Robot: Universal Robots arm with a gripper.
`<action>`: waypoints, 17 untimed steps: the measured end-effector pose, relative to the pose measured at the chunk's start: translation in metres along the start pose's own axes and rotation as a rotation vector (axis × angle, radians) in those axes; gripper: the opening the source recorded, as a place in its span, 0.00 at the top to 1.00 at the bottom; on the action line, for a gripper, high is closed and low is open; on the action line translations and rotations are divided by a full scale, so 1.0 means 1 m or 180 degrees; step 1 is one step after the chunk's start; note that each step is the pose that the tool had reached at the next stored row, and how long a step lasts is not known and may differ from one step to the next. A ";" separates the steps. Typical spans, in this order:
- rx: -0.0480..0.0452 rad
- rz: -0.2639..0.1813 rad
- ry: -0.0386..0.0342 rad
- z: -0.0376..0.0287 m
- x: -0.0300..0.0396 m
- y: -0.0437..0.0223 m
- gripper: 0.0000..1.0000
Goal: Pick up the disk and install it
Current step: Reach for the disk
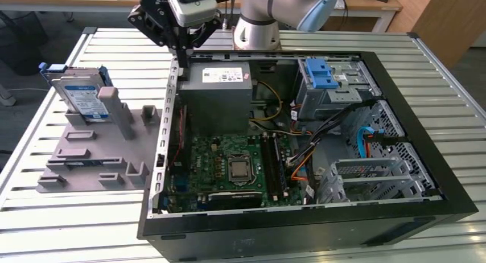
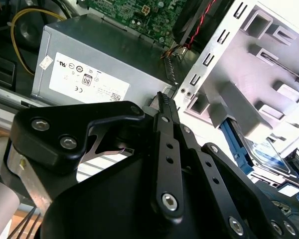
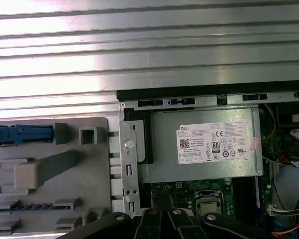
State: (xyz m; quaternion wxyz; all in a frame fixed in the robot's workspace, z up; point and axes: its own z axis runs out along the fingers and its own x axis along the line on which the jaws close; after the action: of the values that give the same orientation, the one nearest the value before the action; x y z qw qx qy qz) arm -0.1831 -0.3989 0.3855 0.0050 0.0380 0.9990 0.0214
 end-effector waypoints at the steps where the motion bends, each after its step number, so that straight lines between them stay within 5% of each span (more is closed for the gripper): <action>1: 0.0000 0.0000 0.0000 0.0000 0.0003 0.0000 0.89; 17: 0.0000 0.0000 0.0000 0.0002 0.0051 -0.0004 0.89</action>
State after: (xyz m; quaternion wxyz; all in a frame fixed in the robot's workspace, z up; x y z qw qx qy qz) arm -0.1882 -0.3989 0.3852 0.0049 0.0380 0.9990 0.0214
